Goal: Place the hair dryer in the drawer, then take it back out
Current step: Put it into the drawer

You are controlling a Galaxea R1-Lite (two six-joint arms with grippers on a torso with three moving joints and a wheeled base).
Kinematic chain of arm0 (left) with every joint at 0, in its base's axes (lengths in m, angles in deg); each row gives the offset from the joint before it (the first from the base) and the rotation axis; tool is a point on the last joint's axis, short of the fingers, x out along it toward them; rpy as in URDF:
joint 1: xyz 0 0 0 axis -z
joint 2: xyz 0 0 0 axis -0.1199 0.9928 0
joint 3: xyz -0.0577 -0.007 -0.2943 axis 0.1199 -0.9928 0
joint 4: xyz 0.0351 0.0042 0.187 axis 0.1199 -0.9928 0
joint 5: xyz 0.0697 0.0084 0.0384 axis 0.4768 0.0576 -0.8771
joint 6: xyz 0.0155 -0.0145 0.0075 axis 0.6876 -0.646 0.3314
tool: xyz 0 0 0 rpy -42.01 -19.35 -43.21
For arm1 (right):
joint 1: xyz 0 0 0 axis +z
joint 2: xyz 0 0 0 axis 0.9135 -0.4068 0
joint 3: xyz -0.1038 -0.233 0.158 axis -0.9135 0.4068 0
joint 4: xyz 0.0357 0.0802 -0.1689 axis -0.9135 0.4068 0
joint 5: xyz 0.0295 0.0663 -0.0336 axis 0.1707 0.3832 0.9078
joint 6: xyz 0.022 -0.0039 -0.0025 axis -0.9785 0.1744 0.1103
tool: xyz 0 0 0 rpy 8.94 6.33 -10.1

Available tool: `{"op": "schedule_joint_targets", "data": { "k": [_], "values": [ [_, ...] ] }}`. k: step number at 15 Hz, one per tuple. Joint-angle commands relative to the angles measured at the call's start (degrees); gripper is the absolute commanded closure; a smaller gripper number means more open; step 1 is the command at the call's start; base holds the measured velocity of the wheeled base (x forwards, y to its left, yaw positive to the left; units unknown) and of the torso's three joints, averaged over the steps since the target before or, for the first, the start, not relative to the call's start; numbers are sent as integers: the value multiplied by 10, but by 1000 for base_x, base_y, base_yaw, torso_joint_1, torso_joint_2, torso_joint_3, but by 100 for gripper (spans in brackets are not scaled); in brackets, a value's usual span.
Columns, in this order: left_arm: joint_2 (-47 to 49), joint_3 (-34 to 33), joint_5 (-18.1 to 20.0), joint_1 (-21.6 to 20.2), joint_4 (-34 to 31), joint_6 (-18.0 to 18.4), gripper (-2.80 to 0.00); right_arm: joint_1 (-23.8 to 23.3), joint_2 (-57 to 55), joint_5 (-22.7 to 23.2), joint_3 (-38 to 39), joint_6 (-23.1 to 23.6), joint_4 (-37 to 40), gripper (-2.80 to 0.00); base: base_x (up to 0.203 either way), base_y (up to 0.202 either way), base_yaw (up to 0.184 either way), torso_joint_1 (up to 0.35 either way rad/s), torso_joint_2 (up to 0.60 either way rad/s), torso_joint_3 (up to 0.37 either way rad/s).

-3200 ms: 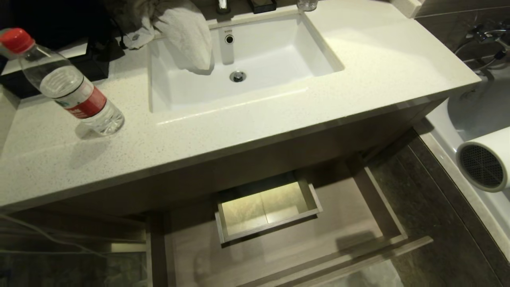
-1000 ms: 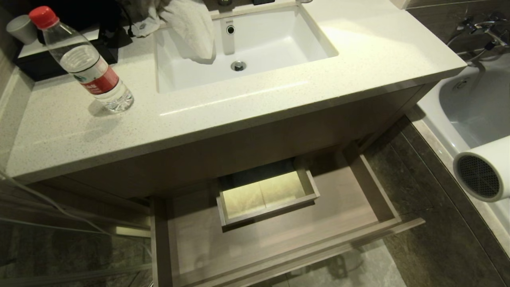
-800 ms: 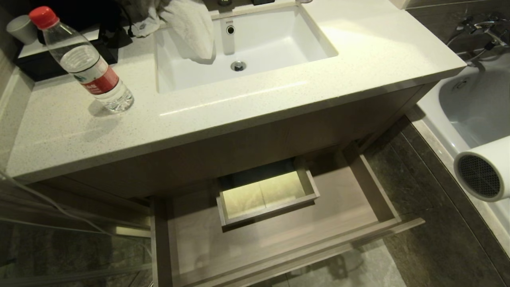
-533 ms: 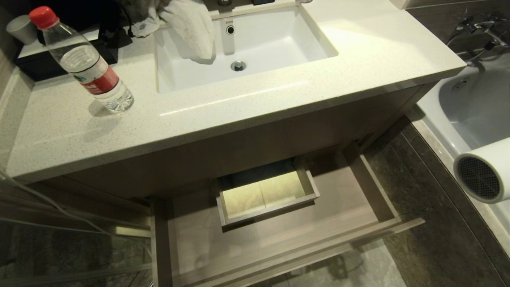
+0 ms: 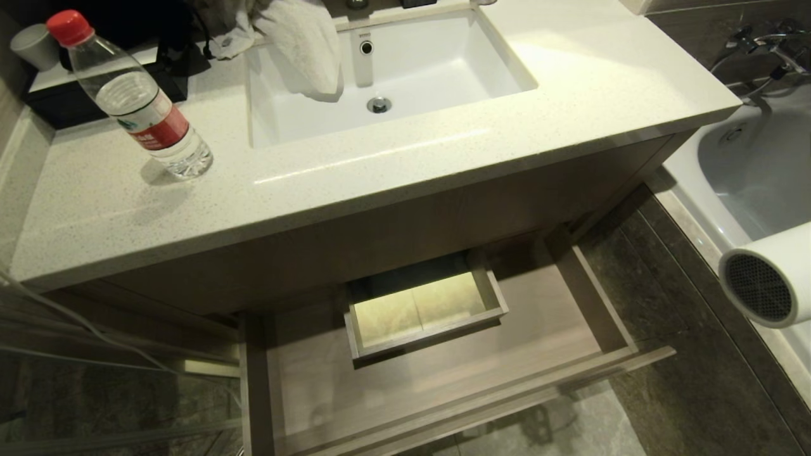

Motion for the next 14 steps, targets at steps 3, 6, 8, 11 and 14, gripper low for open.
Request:
{"op": "schedule_joint_targets", "data": {
  "k": [3, 6, 8, 11, 14],
  "values": [
    [0, 0, 0, 0, 0, 0, -280, 0, 0, 0, 2, 3, 5, 0, 0, 0, 0, 0, 0, 0],
    [0, 0, 0, 0, 0, 0, -280, 0, 0, 0, 3, 3, 5, 0, 0, 0, 0, -108, 232, 116],
    [0, 0, 0, 0, 0, 0, -280, 0, 1, 0, 8, 3, 6, 0, 0, 0, 0, -145, 330, 168],
    [0, 0, 0, 0, 0, 0, -280, 0, 1, 1, 7, 3, 3, 0, 0, 0, 0, -159, 335, 178],
    [0, 0, 0, 0, 0, 0, -280, 0, 1, 0, 8, 3, 3, 0, 0, 0, 0, -167, 358, 191]
  ]
}}
